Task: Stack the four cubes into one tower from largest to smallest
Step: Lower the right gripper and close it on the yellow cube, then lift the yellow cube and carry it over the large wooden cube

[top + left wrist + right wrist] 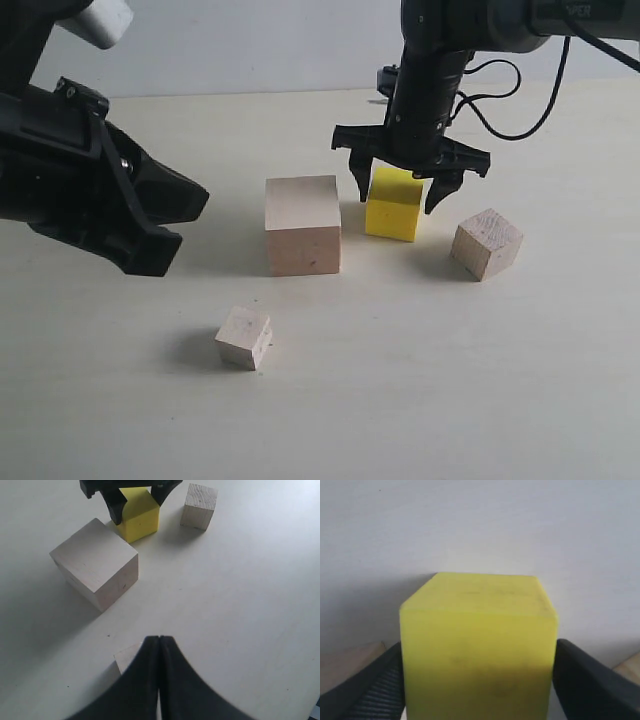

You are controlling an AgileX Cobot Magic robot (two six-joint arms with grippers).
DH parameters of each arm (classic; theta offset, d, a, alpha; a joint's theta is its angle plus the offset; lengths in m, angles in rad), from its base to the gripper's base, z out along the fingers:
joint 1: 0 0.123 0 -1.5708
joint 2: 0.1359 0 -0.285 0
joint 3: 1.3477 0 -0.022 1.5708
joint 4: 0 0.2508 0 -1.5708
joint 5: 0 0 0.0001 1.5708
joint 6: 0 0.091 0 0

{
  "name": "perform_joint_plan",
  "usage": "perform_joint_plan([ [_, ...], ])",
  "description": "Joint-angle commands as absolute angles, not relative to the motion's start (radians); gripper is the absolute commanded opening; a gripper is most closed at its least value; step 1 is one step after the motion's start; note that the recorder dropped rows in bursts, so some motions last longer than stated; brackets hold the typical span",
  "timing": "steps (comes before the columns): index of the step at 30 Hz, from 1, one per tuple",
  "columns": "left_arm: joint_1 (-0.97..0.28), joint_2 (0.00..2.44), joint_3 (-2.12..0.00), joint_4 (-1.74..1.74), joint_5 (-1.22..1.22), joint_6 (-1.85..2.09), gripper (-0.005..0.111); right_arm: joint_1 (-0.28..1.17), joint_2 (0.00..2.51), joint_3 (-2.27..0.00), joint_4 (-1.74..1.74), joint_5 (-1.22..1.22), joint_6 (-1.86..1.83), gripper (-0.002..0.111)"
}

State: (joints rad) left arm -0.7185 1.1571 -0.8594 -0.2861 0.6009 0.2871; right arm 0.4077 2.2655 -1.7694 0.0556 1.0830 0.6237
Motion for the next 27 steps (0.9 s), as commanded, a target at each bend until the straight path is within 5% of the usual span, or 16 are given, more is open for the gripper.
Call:
perform_joint_plan([
  [1, -0.717, 1.150, -0.867, -0.281, 0.598, 0.279, 0.000, 0.406, 2.268, -1.775, 0.048, 1.068, 0.628, 0.073],
  [7, -0.717, 1.150, -0.867, -0.281, 0.598, 0.279, 0.000, 0.406, 2.268, -1.775, 0.041, 1.066, 0.598, 0.060],
  [16, -0.717, 1.150, -0.867, -0.281, 0.598, 0.279, 0.000, 0.406, 2.265, -1.782, 0.046, 1.120, 0.473, 0.002],
  [27, -0.717, 1.150, -0.867, -0.265, 0.592, 0.249, 0.000, 0.392, 2.148, -1.861, -0.022, 1.221, 0.199, 0.000],
])
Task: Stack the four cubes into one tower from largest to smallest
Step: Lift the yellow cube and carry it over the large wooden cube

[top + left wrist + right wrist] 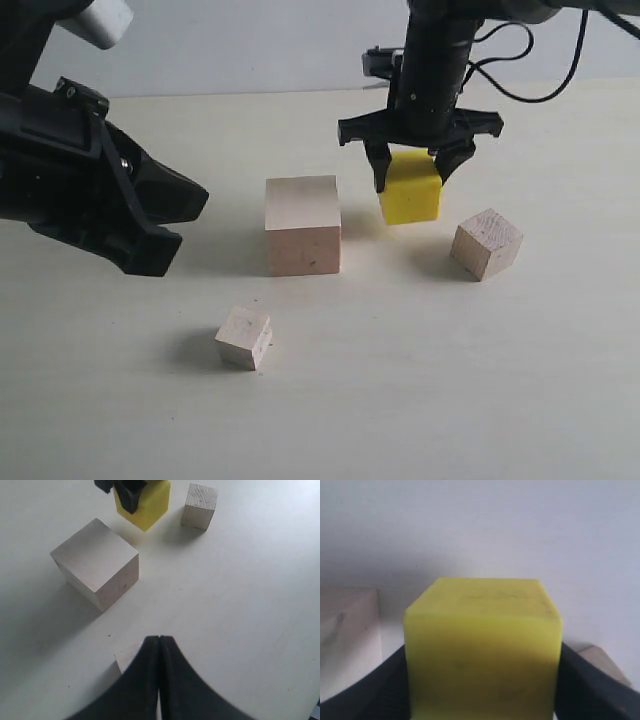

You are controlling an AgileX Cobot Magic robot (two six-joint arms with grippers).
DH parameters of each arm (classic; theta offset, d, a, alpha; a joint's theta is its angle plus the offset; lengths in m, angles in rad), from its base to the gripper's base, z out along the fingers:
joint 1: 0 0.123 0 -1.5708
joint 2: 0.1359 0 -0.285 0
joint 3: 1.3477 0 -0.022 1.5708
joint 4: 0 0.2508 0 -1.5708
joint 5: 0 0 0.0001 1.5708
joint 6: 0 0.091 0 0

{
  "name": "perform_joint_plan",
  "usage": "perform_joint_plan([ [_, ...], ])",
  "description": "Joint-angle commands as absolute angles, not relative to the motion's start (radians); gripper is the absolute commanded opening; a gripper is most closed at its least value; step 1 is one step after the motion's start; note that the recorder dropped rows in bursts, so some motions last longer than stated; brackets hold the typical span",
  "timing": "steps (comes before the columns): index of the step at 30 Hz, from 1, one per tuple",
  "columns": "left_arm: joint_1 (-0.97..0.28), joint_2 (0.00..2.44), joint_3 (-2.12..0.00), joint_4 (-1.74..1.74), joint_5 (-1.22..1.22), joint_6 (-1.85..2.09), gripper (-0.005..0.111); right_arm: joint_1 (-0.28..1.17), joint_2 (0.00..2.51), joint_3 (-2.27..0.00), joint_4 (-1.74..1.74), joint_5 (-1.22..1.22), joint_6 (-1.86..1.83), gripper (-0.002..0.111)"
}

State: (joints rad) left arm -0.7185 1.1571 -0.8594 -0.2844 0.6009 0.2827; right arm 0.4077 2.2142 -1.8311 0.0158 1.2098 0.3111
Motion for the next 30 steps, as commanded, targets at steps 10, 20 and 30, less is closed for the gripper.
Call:
perform_joint_plan([
  [10, -0.717, 1.150, -0.867, -0.101, 0.623, 0.009, 0.000, 0.314, 2.058, -1.907, 0.034, 1.221, -0.285, 0.000],
  [20, -0.717, 1.150, -0.867, -0.101, 0.686, -0.079, 0.000, 0.307, 2.050, -1.913, 0.354, 1.221, -0.836, 0.000],
  [30, -0.717, 1.150, -0.867, -0.097, 0.710, -0.082, 0.000, 0.314, 2.050, -1.913, 0.358, 1.221, -0.883, 0.000],
])
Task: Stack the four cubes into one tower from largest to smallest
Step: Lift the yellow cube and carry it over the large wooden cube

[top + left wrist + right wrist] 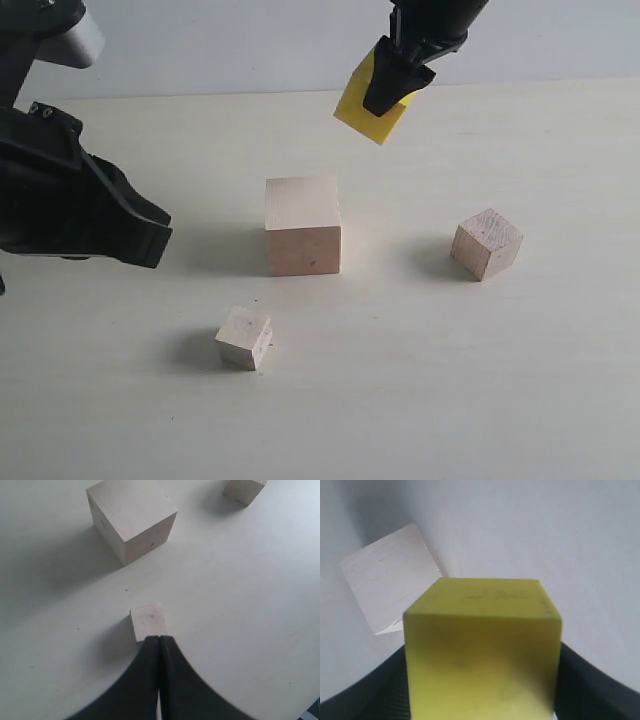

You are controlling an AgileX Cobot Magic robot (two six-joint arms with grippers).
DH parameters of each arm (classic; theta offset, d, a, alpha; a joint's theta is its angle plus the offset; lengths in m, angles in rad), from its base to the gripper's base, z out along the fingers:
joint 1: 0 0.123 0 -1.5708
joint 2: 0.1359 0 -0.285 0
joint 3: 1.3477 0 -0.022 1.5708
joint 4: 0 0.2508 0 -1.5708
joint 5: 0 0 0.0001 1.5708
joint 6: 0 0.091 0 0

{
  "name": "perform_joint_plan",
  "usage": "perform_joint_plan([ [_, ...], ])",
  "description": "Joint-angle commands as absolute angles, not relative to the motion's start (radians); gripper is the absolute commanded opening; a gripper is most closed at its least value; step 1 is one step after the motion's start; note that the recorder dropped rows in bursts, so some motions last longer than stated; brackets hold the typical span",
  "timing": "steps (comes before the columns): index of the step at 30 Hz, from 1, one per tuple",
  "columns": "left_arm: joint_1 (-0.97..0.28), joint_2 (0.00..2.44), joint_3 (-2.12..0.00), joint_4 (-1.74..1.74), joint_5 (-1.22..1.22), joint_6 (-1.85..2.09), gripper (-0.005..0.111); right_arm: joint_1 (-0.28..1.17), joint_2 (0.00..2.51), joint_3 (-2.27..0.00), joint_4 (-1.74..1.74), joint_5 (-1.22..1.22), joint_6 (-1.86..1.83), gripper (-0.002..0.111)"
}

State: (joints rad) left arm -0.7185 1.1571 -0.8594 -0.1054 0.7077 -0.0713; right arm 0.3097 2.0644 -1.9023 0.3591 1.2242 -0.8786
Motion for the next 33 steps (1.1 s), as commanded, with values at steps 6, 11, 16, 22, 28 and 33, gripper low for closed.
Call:
perform_joint_plan([
  [6, -0.717, 1.150, -0.867, -0.055, 0.708, -0.082, 0.000, 0.382, 2.050, -1.913, 0.309, 1.221, -0.846, 0.000],
  [11, -0.717, 1.150, -0.867, -0.055, 0.708, -0.082, 0.000, 0.463, 2.050, -1.913, 0.209, 1.221, -0.848, 0.000],
  [16, -0.717, 1.150, -0.867, -0.055, 0.719, -0.082, 0.000, 0.511, 2.050, -1.913, 0.190, 1.221, -0.956, 0.000],
  [22, -0.717, 1.150, -0.867, -0.055, 0.734, -0.082, 0.000, 0.517, 2.052, -1.913, 0.181, 1.221, -0.973, 0.000],
  [28, -0.717, 1.150, -0.867, -0.055, 0.734, -0.082, 0.000, 0.517, 2.073, -1.913, 0.190, 1.221, -0.995, 0.000],
  [33, -0.717, 1.150, -0.867, -0.055, 0.713, -0.082, 0.000, 0.532, 2.082, -1.913, 0.204, 1.221, -0.995, 0.000],
])
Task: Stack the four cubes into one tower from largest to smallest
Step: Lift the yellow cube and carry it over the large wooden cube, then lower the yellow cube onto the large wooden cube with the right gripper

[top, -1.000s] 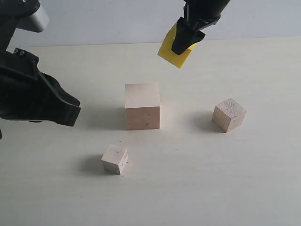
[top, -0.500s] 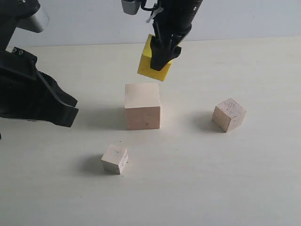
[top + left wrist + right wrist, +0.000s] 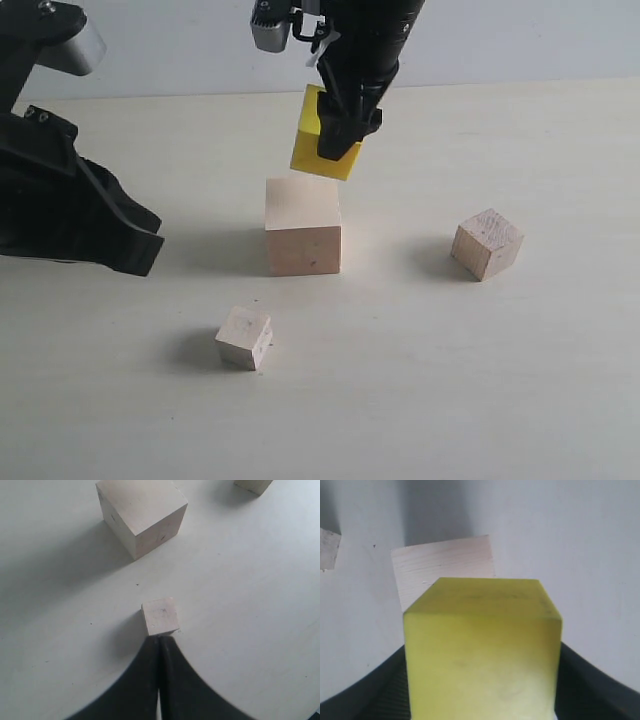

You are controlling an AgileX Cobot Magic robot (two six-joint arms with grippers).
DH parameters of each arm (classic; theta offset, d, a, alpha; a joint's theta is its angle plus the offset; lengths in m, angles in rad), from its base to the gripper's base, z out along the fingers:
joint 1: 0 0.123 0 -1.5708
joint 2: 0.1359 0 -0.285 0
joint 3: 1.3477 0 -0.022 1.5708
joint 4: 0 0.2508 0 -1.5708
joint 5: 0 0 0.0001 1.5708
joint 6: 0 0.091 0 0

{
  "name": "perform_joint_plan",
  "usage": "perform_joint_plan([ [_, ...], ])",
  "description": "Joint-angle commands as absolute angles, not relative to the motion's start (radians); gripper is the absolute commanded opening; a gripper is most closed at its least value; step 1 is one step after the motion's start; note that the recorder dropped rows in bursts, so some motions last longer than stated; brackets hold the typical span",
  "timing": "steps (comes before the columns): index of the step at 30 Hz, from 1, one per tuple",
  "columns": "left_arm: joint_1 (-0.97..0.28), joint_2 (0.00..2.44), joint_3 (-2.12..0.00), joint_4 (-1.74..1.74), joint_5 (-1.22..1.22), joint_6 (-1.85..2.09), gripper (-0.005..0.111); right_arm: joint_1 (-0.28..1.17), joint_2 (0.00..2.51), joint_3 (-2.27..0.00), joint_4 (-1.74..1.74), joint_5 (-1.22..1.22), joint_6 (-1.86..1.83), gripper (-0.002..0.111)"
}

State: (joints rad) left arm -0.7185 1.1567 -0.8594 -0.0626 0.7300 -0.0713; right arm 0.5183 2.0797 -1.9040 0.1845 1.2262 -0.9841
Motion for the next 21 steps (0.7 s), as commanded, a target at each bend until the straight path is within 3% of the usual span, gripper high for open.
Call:
perform_joint_plan([
  [1, -0.717, 1.150, -0.867, -0.055, 0.711, -0.082, 0.000, 0.536, 2.082, -1.913, 0.204, 1.221, -0.995, 0.000],
  [21, -0.717, 1.150, -0.867, -0.055, 0.710, -0.082, 0.000, 0.564, 2.126, -1.913, 0.207, 1.221, -1.009, 0.000],
])
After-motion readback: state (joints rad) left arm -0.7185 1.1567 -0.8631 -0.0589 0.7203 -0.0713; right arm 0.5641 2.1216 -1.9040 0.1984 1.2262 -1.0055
